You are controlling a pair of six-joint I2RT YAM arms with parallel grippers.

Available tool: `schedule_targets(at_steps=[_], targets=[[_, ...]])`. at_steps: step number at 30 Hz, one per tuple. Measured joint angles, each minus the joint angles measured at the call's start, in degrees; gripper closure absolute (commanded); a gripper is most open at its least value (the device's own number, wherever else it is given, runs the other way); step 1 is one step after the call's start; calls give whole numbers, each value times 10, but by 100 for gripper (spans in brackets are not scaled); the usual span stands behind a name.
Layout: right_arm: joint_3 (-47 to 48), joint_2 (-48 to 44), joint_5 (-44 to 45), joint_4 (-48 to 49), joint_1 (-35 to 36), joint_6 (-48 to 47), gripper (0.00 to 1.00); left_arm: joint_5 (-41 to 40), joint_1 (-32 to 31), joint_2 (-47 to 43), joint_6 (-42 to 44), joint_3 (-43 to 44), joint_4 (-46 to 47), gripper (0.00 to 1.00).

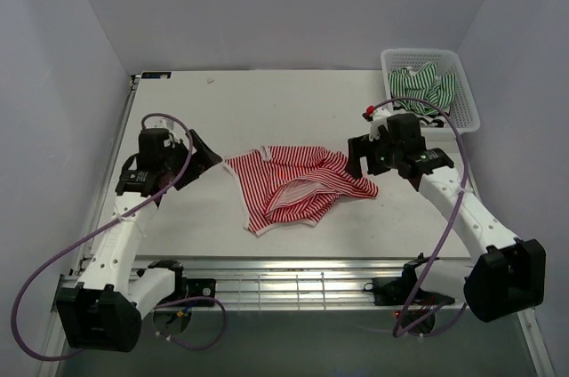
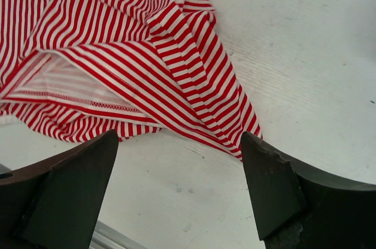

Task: Fold and stack the tank tops
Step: Move the tank top to the center of the board, then flatten the tank top out

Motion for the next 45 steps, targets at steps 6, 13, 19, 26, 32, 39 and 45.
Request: schedule_targets(at_steps=[6, 13, 19, 26, 32, 39, 45], targets=[[-64, -118, 123, 22, 0, 79, 10, 13, -135, 32, -27, -68, -4, 2], [-111, -124, 177, 21, -9, 116, 10, 46, -281, 61, -45, -112, 51, 6], [-116, -111, 175, 18, -27, 122, 10, 50, -321, 139, -38, -117, 90, 17], [-122, -111, 168, 18, -33, 122, 10, 34, -327, 199, -31, -115, 110, 30], [-123, -109, 168, 18, -38, 121, 10, 29, -330, 226, -31, -107, 125, 39], [-123, -101, 166, 18, -40, 120, 10, 26, -339, 249, -32, -94, 134, 46], [-131, -93, 163, 19, -43, 119, 10, 19, -340, 250, -35, -82, 137, 62]])
